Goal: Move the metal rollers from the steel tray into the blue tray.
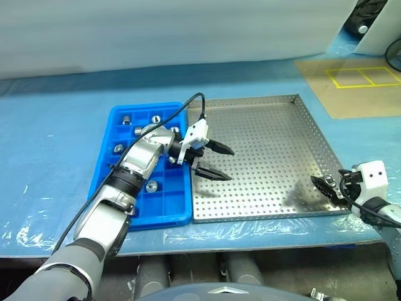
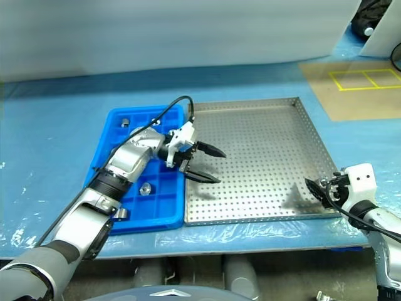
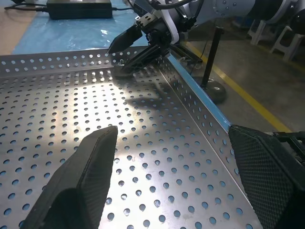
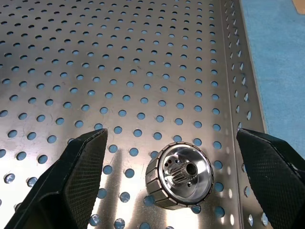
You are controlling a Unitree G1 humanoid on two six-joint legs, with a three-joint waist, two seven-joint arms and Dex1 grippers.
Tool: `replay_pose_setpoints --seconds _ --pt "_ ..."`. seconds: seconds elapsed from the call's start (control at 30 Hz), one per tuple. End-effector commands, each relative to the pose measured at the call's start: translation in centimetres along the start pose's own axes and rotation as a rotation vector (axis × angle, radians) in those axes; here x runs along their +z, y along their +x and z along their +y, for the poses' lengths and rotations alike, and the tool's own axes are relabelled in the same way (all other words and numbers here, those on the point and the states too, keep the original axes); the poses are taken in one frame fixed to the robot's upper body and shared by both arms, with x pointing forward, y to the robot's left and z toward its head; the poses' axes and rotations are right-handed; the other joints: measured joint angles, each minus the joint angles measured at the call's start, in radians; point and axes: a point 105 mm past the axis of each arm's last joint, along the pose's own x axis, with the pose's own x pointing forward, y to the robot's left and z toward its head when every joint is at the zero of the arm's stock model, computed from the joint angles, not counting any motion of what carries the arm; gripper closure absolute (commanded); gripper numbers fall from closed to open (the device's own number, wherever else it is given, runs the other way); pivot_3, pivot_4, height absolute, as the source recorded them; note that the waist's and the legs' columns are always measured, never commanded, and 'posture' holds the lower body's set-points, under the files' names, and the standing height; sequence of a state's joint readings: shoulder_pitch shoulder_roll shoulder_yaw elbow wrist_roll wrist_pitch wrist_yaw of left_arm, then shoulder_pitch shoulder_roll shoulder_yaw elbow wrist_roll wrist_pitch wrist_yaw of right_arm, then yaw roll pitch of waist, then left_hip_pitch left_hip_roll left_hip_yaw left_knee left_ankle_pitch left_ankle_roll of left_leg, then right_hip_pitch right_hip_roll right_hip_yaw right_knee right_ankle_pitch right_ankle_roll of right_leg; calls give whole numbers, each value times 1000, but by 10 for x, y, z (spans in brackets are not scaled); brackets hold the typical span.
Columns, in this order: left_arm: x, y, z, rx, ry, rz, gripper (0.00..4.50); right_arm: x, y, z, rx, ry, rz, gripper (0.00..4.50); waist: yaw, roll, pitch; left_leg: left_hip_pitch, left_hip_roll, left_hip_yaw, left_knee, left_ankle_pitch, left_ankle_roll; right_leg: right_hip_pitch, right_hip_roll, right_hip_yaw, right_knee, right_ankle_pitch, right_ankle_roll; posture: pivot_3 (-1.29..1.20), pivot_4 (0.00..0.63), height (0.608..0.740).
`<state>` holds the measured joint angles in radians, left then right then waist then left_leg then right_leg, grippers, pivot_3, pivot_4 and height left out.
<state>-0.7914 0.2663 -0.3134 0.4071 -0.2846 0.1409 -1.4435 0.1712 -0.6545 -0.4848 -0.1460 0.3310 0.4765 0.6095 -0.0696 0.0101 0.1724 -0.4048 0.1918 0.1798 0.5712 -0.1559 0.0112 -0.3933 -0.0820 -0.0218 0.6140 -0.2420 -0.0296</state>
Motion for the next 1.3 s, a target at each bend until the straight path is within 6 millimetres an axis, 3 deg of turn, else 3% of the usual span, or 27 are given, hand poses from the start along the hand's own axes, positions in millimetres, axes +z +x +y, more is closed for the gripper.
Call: replay_pose_setpoints --seconds 0.03,0.33,0.63,1.0,1.3 --pt "8 -4 0 17 36 -9 586 -7 -8 -15 -51 -17 43 51 2 0 0 1 -1 0 1 -1 1 2 -1 0 -1 0 0 -510 150 740" --pt "7 -6 -3 39 31 -7 586 -16 -8 -8 9 -11 86 51 1 0 0 -1 -9 1 4 -6 15 7 -11 -1 -9 0 0 -485 150 740" --pt "7 -5 -4 55 32 -9 586 -14 -7 -2 73 -51 101 51 2 0 0 0 -8 1 4 -7 12 7 -10 -2 -8 0 0 -468 150 740" --pt "7 -7 -5 69 33 -4 586 -15 -3 -3 53 -73 107 3635 1 0 0 0 -7 1 4 -8 12 7 -10 -3 -8 0 1 -453 150 740" --pt "7 -10 -5 76 30 5 586 -2 7 2 76 -79 60 3722 -1 0 0 0 -7 1 4 -7 11 7 -10 -2 -8 0 1 -441 150 740"
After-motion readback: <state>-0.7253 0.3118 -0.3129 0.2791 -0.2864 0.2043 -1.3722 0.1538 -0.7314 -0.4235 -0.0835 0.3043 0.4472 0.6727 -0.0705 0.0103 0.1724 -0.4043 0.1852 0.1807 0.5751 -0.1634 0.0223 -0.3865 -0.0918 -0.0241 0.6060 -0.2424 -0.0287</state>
